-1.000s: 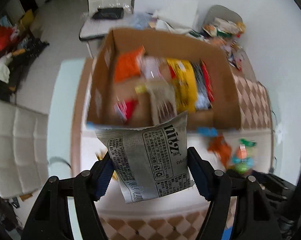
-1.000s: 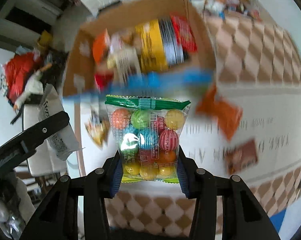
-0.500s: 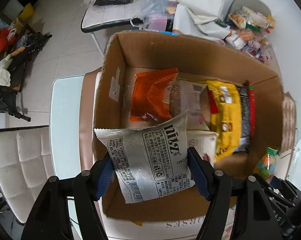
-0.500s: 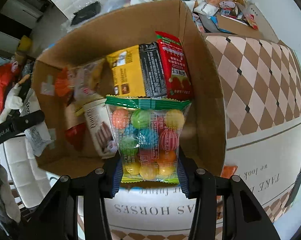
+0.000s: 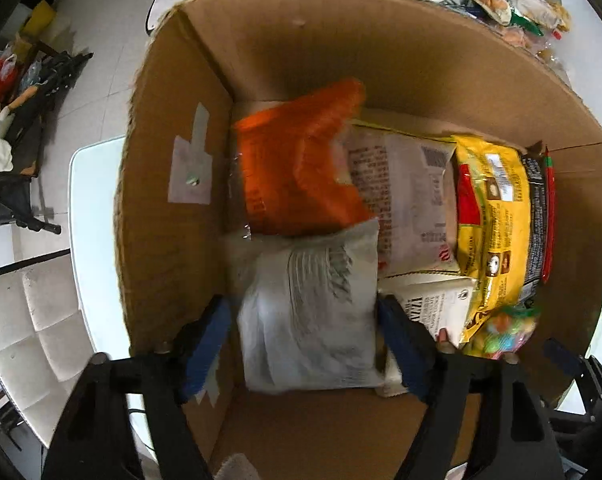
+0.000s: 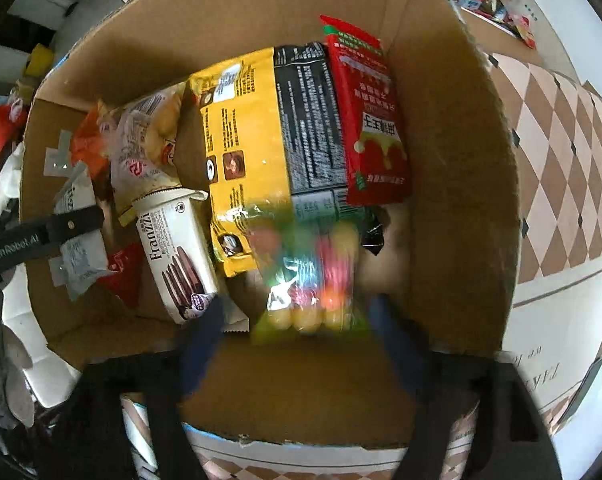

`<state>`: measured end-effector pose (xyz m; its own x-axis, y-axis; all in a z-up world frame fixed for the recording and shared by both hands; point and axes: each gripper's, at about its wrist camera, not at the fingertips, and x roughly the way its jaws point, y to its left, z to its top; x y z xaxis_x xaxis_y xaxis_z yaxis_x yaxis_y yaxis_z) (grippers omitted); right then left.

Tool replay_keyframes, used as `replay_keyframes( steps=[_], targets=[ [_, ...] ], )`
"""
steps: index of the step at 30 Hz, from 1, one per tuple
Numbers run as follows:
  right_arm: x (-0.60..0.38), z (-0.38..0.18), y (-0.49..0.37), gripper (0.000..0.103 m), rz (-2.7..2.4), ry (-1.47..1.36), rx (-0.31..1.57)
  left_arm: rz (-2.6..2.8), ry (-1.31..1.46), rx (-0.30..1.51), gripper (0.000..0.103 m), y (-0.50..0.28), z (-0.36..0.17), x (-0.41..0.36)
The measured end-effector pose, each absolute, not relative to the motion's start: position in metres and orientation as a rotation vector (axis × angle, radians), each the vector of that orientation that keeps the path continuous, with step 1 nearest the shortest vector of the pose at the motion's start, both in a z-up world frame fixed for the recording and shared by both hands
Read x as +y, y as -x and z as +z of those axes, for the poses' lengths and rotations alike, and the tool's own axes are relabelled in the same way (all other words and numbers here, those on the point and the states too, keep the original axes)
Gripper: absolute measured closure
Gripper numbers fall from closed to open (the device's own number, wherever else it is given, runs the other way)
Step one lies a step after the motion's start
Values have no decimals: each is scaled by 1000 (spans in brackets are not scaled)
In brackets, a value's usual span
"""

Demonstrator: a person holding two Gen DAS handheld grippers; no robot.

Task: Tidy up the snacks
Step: 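Carry both bags into the box and open both tools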

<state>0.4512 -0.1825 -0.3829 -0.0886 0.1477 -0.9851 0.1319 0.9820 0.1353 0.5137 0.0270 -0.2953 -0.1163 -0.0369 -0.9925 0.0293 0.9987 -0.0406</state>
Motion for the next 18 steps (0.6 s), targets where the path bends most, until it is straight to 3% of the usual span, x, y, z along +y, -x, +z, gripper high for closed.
replay_keyframes(
  steps=[1, 9, 18],
  targets=[
    [-182, -383, -452, 14, 13, -205, 1662, -53, 5, 1684, 16, -514, -295, 27],
    [-183, -379, -453, 13, -4, -191, 1648, -62, 42, 1665, 15, -512, -284, 28],
    [-178, -337, -430, 13, -26, -140, 1534, -64, 26, 1484, 15, -466, -235, 30]
  ],
)
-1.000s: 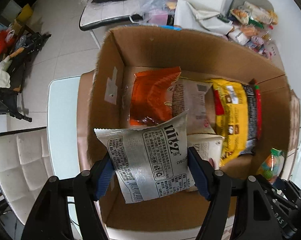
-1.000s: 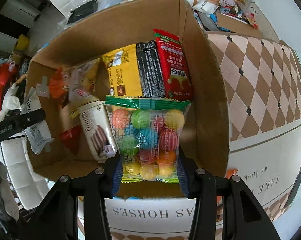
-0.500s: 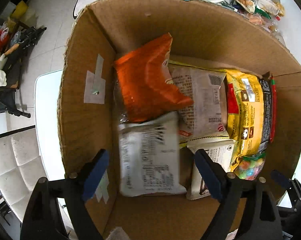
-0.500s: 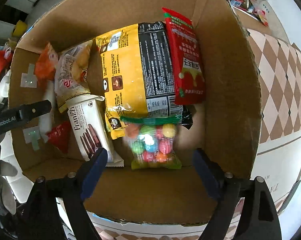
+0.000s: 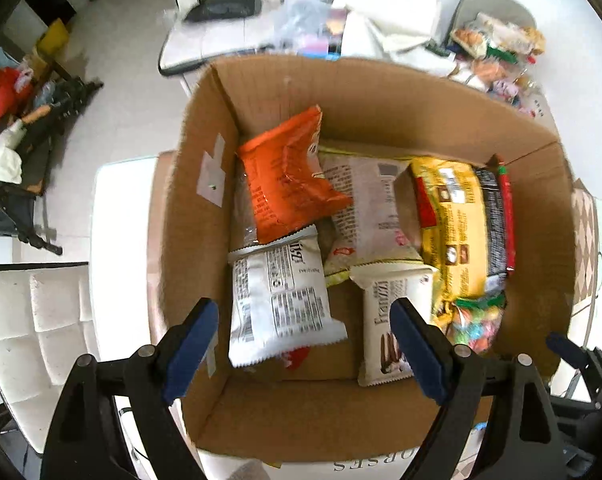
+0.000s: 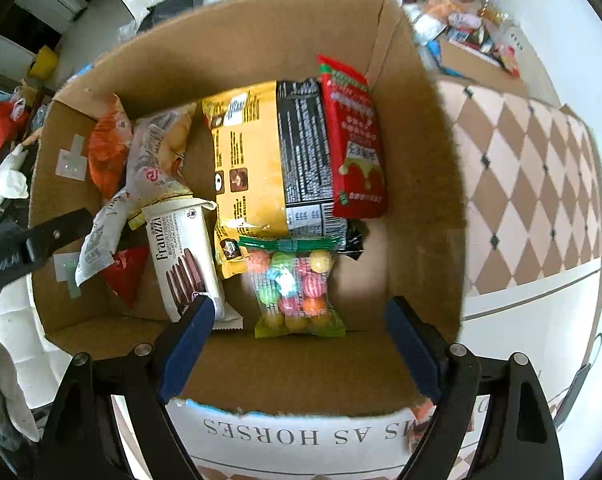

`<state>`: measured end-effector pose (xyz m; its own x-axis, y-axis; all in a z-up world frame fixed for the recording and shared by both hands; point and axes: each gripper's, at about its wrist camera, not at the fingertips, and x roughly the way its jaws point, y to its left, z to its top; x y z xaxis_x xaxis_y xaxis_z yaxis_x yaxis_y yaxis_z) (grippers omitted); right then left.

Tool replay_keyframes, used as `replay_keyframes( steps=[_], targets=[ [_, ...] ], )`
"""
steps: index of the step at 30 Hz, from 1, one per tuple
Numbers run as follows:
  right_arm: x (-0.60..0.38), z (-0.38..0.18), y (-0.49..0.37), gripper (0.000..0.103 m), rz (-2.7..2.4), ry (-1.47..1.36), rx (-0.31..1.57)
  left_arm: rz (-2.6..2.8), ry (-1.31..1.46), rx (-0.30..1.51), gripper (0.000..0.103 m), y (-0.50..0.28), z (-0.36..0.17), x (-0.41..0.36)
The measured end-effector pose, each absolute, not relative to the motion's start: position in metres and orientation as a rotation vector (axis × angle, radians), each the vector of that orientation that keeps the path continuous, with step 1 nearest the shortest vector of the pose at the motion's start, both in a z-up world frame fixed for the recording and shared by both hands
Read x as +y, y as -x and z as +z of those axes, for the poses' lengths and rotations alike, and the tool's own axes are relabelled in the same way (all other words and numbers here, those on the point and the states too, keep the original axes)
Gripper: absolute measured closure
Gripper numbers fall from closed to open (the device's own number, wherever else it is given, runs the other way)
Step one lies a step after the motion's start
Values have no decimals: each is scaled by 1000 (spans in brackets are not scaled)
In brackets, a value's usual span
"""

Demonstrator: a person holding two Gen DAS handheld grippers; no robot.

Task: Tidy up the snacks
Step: 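Move both tools out of the box toward the remaining snacks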

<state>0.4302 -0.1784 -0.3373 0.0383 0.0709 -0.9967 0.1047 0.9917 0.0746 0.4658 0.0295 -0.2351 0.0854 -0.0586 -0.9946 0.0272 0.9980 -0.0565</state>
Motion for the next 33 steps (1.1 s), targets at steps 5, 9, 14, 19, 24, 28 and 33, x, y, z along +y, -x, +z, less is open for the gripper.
replay_keyframes(
  steps=[5, 9, 14, 19, 24, 28, 33],
  targets=[
    [-177, -312, -408, 13, -43, -106, 1452, -72, 34, 1386, 15, -426, -207, 38],
    [-174, -289, -388, 13, -49, -79, 1384, -64, 35, 1329, 15, -407, -189, 33],
    [-170, -262, -366, 13, -46, -62, 1314, -54, 10, 1245, 15, -373, -162, 29],
    [-169, -234, -340, 13, -38, -67, 1251, -55, 13, 1192, 15, -346, -138, 30],
    [-167, -209, -315, 13, -36, -63, 1196, -65, 26, 1155, 15, -321, -118, 29],
    [-167, -193, -297, 13, -22, -71, 1170, -66, 34, 1141, 15, -302, -109, 29],
    [-172, -189, -274, 13, 14, -125, 1181, -75, 39, 1170, 15, -280, -116, 26]
  ],
)
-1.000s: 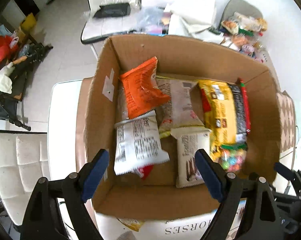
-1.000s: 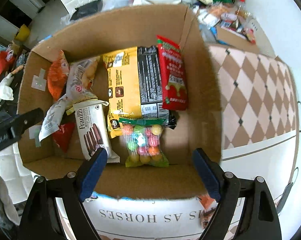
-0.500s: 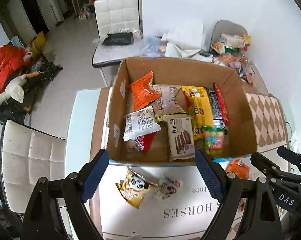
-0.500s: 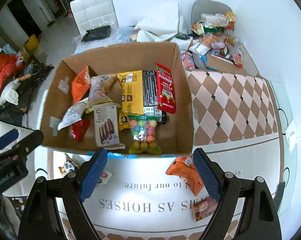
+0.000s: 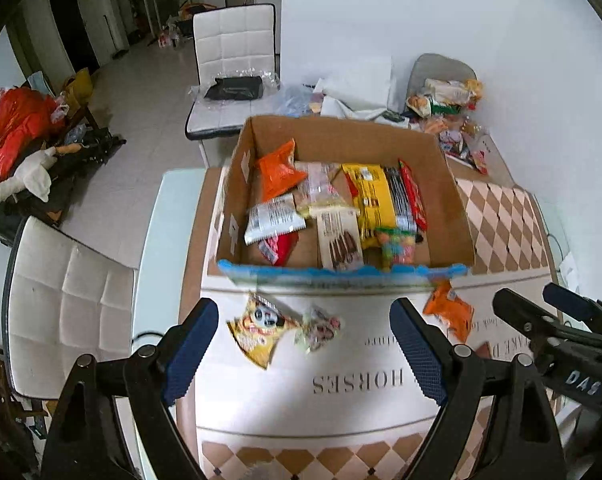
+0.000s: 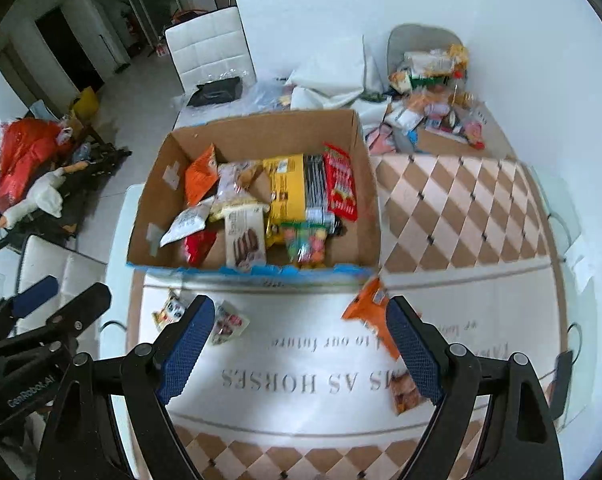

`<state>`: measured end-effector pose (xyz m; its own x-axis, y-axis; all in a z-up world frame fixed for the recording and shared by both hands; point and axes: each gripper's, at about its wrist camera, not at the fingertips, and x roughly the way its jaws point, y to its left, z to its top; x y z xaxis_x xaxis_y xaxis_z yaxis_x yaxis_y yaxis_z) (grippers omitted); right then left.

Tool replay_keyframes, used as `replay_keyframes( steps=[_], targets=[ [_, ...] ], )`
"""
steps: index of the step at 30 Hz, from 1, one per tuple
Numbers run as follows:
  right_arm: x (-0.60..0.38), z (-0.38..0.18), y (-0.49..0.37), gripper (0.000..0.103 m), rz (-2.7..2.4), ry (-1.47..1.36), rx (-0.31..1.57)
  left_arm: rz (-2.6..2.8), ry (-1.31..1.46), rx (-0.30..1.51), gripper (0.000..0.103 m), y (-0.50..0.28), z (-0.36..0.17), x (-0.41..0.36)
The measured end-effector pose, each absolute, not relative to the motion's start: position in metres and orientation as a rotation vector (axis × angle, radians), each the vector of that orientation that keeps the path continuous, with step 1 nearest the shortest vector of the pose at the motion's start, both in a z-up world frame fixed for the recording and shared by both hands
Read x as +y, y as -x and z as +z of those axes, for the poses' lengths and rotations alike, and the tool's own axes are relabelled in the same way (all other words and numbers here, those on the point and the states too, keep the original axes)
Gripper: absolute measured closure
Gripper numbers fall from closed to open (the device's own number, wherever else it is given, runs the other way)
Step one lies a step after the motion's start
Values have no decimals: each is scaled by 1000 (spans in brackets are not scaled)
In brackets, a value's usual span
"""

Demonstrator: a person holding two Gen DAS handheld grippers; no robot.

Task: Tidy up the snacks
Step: 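Move both tools out of the box toward the remaining snacks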

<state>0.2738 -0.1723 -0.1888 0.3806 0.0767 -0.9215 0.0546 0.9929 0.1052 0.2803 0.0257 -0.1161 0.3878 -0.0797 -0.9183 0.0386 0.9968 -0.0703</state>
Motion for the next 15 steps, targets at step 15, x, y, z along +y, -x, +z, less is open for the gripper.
replay_keyframes(
  steps=[15],
  targets=[
    [-352, -373, -188, 6, -398, -770, 1516, -20, 74, 1447, 3, -254, -241, 9]
  ],
)
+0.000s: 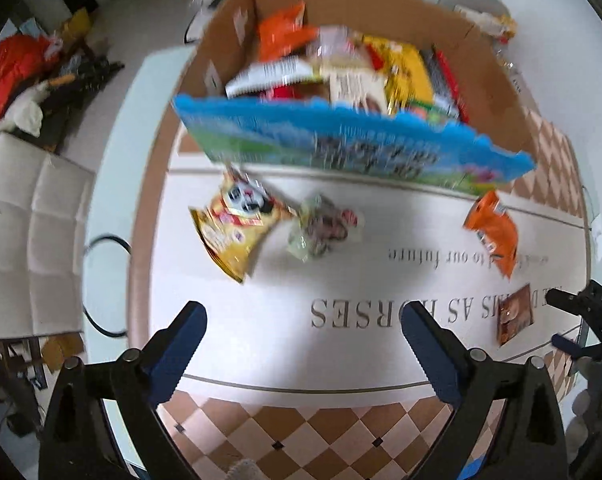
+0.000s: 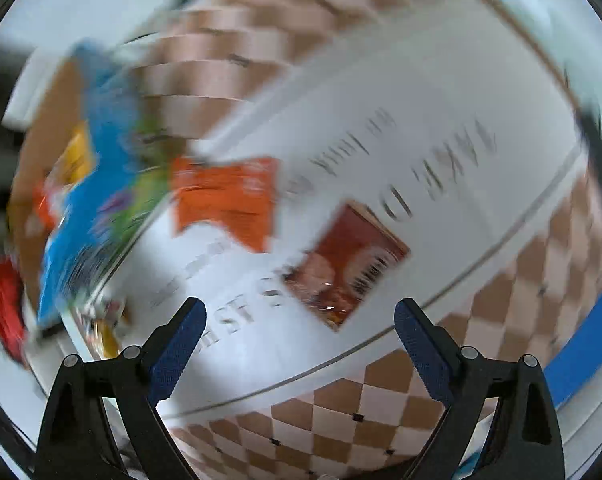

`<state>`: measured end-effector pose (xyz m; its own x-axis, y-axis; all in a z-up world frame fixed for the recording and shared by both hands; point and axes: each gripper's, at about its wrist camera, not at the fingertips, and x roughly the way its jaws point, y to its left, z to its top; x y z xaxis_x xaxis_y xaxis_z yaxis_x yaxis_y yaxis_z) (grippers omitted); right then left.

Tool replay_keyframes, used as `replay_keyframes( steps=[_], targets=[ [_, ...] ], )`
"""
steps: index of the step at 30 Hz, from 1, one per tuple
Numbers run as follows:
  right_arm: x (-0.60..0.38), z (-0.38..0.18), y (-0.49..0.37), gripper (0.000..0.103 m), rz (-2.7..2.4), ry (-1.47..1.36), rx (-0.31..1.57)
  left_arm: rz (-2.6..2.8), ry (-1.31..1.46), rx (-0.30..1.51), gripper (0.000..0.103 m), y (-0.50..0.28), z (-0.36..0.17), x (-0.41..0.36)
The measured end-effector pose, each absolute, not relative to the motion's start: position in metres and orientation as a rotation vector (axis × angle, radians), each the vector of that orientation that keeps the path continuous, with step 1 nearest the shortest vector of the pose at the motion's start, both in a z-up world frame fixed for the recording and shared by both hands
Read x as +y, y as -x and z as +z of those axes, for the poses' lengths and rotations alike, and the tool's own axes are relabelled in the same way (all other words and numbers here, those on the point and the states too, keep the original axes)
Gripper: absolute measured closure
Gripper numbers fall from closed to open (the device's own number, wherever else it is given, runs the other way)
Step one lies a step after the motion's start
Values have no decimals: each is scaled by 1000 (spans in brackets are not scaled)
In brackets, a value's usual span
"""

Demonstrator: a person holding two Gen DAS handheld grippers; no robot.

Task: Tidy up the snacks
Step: 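Move both tools out of the box toward the remaining snacks, then grasp the brown shrimp-cracker packet with the right tool while the left tool grasps the panda chip bag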

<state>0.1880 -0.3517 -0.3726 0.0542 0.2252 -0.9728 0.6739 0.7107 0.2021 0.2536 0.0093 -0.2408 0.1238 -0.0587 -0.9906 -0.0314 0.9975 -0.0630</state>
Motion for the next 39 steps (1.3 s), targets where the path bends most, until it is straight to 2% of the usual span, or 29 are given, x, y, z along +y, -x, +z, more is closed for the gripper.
replay_keyframes(
  steps=[7, 10, 16, 21, 25, 31, 36, 37, 39],
  targets=[
    [-366, -438, -182, 8, -542, -904, 1585, 50, 90, 1495, 3, -253, -265, 18],
    [-357, -453, -185, 21, -576, -868, 1628, 92, 99, 1501, 3, -256, -271, 33],
    [-316, -450, -195, 39, -544, -629, 1656, 148, 158, 1523, 3, -267, -284, 71],
    [-254, -452, -197, 39, -364, -422, 1716, 131, 162, 1537, 3, -281, -296, 88],
    [-203, -453, -195, 40, -246, -271, 1738, 58, 7, 1533, 3, -302, -305, 80],
    [-162, -453, -202, 39, -149, -186, 1759, -39, -223, 1538, 3, -329, -326, 58],
    [-141, -456, -228, 39, -124, -164, 1774, -136, -238, 1581, 3, -344, -350, 49],
    [-138, -456, -229, 39, -120, -159, 1776, -146, -224, 1583, 5, -346, -354, 49],
    [-153, -456, -232, 39, -110, -155, 1781, -140, -193, 1586, 23, -348, -359, 51]
  ],
)
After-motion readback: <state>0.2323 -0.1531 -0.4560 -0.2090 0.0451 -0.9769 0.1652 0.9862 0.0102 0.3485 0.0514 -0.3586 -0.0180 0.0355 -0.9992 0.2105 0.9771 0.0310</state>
